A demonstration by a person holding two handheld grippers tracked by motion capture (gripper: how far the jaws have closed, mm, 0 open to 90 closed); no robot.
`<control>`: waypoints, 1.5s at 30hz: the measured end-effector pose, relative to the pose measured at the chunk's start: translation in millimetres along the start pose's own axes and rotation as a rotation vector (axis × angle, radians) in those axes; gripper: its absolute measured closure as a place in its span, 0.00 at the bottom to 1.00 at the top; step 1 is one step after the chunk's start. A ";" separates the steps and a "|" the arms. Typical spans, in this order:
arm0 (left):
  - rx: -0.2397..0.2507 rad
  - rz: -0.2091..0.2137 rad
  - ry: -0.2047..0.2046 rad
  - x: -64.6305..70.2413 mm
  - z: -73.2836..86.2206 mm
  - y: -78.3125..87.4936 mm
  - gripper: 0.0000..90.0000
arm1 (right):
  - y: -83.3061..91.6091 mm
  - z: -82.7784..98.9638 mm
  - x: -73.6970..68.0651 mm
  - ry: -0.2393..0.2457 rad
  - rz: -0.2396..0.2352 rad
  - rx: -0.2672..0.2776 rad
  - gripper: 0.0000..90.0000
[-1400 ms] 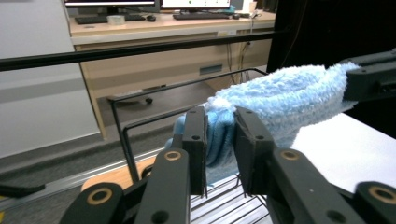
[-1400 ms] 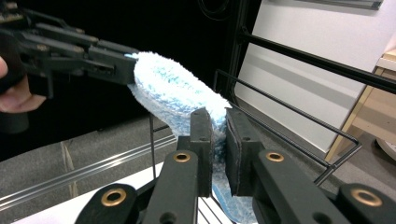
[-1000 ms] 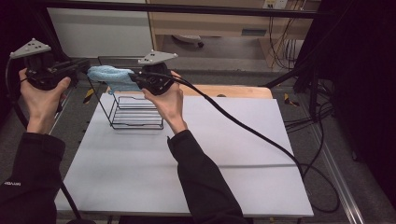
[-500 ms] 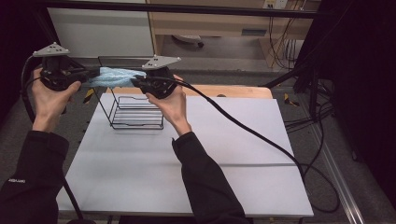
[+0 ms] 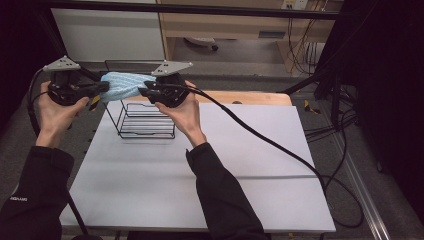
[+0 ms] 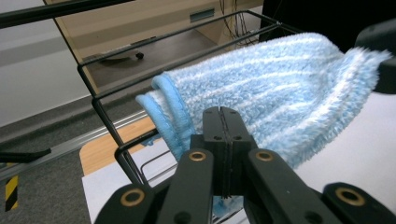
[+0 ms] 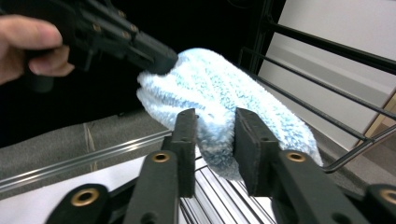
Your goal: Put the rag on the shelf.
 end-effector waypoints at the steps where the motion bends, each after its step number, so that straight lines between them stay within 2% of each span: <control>1: 0.000 0.001 0.002 0.2 1.1 -1.0 1.00 | 0.5 -1.1 0.3 -0.008 0.002 0.003 0.73; 7: 0.002 0.001 -0.004 -0.3 6.7 -5.3 1.00 | 0.0 -3.7 2.4 -0.042 -0.005 0.003 0.69; 10: 0.001 -0.004 -0.007 -0.9 8.5 -7.2 1.00 | 1.6 -8.6 3.2 -0.067 -0.009 0.021 0.65; 12: -0.009 -0.009 -0.011 -1.7 11.0 -9.1 1.00 | 3.9 -12.5 3.7 -0.076 -0.007 0.031 0.65; 13: -0.009 -0.009 -0.008 -1.7 12.1 -10.5 1.00 | 4.9 -14.1 3.5 -0.077 -0.008 0.034 0.65; 15: -0.001 -0.009 -0.004 -1.9 13.1 -12.2 1.00 | 6.2 -14.6 2.0 -0.076 -0.019 0.028 0.77; 17: 0.006 -0.008 -0.004 -2.0 13.7 -12.9 1.00 | 4.8 -7.8 -0.4 -0.079 -0.034 -0.012 0.91; 19: 0.016 -0.009 -0.003 -1.9 13.9 -12.5 1.00 | 0.1 4.4 -2.8 -0.067 -0.042 -0.062 0.99; 21: 0.019 -0.010 -0.006 -2.2 14.8 -11.8 1.00 | -4.9 17.0 -4.2 -0.071 -0.051 -0.097 1.00; 23: 0.026 -0.008 -0.006 -2.9 15.5 -11.7 1.00 | -9.0 27.8 -2.3 -0.071 -0.041 -0.118 1.00; 28: 0.039 -0.007 -0.005 -4.3 14.2 -14.9 1.00 | -17.4 42.1 10.5 -0.046 0.035 -0.114 1.00; 33: 0.045 -0.010 0.001 -4.5 14.2 -15.6 1.00 | -20.1 44.1 11.9 -0.052 0.035 -0.080 1.00; 37: 0.054 0.000 0.013 -2.4 15.2 -12.9 0.99 | -15.6 41.5 10.2 -0.048 0.025 -0.072 0.95; 42: 0.057 0.012 0.043 3.7 16.8 -7.2 0.86 | -2.1 35.6 11.9 -0.060 0.018 -0.058 0.81; 45: 0.043 0.003 0.049 9.0 18.4 -2.9 0.76 | 6.6 33.9 15.7 -0.057 0.034 -0.058 0.68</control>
Point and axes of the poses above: each handheld gripper's, and its own axes: y roughly backward along the jaws, z roughly out of its underside, x roughly to its right, the point moved 10 cm from there along -y, roughly forward along the jaws, and after that the axes turned 13 degrees about z, right-handed, at the moved point
